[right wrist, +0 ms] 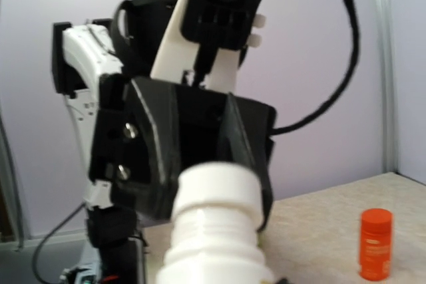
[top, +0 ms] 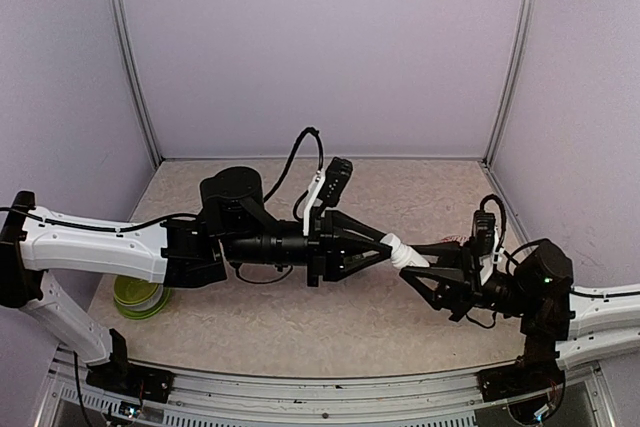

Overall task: Sort the pills into containers
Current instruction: Unscrew the lid of the pill bottle from the pill bottle, then place the lid of the pill bottle at the center of the board.

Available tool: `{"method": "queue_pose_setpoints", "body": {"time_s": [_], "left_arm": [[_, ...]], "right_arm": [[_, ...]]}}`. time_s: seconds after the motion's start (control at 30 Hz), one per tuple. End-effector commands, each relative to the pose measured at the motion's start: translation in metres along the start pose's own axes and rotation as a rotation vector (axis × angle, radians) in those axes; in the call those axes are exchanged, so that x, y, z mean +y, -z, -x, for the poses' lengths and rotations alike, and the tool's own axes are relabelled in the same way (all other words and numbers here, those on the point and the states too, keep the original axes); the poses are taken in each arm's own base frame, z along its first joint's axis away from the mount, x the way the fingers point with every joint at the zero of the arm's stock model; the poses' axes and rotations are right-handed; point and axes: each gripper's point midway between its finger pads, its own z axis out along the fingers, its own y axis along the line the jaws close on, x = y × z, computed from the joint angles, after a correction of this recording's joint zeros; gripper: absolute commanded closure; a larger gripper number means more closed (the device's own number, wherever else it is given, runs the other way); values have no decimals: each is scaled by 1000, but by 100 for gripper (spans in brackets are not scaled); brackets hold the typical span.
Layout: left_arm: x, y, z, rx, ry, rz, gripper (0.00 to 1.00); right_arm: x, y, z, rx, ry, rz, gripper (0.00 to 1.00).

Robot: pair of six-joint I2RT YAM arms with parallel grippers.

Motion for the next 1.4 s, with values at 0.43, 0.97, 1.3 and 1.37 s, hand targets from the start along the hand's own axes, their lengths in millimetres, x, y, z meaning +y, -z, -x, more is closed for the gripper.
{"method": "queue_pose_setpoints", "body": {"time_s": [0.43,0.97,1.3,1.37], "left_arm": [[55,23,3,-38,121,344,82],[178,118,-106,150,177,800,81],[219,142,-172,288,196,953,81],[225,142,-184,309,205,962,81]], "right_arm": [[-23,19,-9,48,102,-149,94],[-26,26,-19,53,85,-169,93],[-28,25,-28,68,79,-172,93],[-29,25,-30,68,78,-173,93]]}}
